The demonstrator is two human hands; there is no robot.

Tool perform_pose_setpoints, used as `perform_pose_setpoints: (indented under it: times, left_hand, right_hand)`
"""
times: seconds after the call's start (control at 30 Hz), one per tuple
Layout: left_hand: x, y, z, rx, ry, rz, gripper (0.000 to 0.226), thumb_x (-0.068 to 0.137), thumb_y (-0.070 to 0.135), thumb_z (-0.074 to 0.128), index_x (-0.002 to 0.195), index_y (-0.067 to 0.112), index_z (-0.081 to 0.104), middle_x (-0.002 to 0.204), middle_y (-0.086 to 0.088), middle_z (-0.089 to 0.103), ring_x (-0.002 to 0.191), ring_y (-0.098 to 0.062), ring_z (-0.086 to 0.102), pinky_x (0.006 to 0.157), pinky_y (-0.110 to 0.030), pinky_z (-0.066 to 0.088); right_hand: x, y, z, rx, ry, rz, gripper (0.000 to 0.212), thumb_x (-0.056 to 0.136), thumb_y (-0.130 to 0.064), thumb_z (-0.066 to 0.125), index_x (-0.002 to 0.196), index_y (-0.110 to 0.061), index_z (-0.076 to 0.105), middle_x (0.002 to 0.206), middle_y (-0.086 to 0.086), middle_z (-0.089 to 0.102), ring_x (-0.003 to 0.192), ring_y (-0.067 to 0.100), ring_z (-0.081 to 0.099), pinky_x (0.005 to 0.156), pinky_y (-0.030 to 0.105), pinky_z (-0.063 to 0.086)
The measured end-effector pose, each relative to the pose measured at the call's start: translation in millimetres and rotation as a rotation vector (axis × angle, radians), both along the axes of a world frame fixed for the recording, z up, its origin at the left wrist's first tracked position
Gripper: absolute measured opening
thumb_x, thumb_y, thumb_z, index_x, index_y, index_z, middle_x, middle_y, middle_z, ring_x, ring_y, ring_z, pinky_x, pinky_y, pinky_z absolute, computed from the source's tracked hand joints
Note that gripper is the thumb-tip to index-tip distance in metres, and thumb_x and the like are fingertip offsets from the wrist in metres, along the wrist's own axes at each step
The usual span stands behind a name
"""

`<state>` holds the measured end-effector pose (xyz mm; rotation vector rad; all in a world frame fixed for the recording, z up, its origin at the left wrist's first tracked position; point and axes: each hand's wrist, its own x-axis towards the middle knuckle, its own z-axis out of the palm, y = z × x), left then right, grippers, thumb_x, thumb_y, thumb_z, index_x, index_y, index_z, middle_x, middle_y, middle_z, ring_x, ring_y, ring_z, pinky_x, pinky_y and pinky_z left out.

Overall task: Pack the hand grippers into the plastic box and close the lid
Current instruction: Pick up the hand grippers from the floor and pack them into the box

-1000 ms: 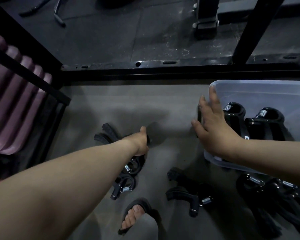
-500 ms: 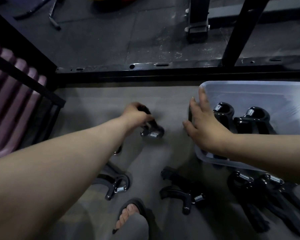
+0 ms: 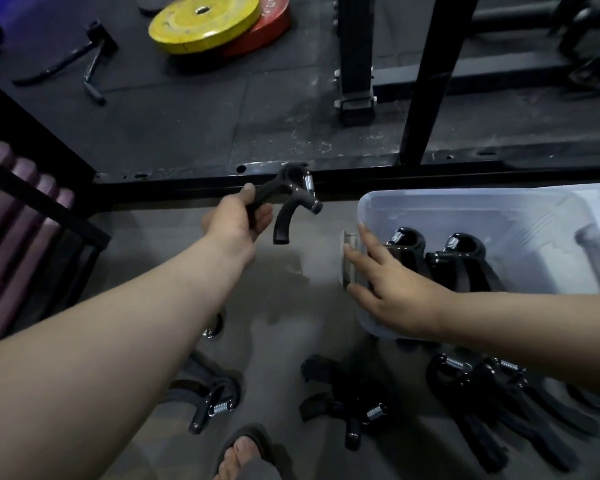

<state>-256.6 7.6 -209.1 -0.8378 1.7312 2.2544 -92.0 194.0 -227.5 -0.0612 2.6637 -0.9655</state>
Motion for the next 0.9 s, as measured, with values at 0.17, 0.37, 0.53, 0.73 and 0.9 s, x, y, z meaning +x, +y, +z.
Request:
perform_pose_setpoints:
  times: [0.17,0.37,0.53,0.73,0.9]
  left_hand:
    - [20.3,27.9,31.3,0.055,0.136,-0.043,0.019,0.085,0.014,0.071,0.097,0.002,0.063,0.071,-0.012,0.069,0.055,-0.019,0.066,0.056,-0.030,0.057]
    - [72.4,80.7,57.1,-0.160,0.445,-0.289,0.020,0.076,0.017,0.077,0.090,0.016,0.063,0.090,-0.011,0.071,0.077,-0.025,0.073,0.076,-0.043,0.060]
    - [112.3,102.6,41.2,-0.631,0.869,-0.589,0.018,0.073,0.018,0.079,0.084,0.021,0.063,0.089,0.002,0.063,0.083,-0.009,0.061,0.079,-0.023,0.051]
    - [138.2,102.8,7.6,-0.703,0.993,-0.928,0.029,0.074,0.006,0.075,0.098,0.012,0.061,0.100,0.004,0.050,0.092,-0.010,0.053,0.085,-0.020,0.044]
    - [130.9,88.5,-9.7,-0.804,1.037,-1.230,0.047,0.074,0.015,0.052,0.121,0.013,0.058,0.121,0.000,0.052,0.113,-0.017,0.053,0.100,-0.030,0.044]
  right_hand:
    - [7.5,10.2,16.3,-0.070,0.082,-0.032,0.058,0.100,-0.027,0.046,0.153,-0.018,0.027,0.162,-0.001,0.019,0.147,0.006,0.016,0.119,0.020,0.013]
    - [18.1,33.4,38.7,-0.660,-0.071,-0.452,0.037,0.099,-0.042,0.044,0.130,-0.022,0.050,0.120,0.004,0.069,0.111,0.014,0.065,0.106,0.039,0.044]
    - [11.5,56.0,57.6,-1.152,-0.253,-0.701,0.052,0.101,-0.052,0.030,0.128,-0.011,0.047,0.104,0.015,0.073,0.093,0.023,0.070,0.079,0.033,0.055]
    - [17.5,69.1,45.3,-1.148,-0.312,-0.676,0.032,0.099,-0.024,0.049,0.118,-0.001,0.060,0.086,0.007,0.070,0.068,0.009,0.065,0.069,0.023,0.055]
    - [16.0,84.5,27.5,-0.986,-0.352,-0.904,0.032,0.093,-0.005,0.053,0.121,0.010,0.057,0.101,0.021,0.071,0.077,0.023,0.070,0.065,0.031,0.059]
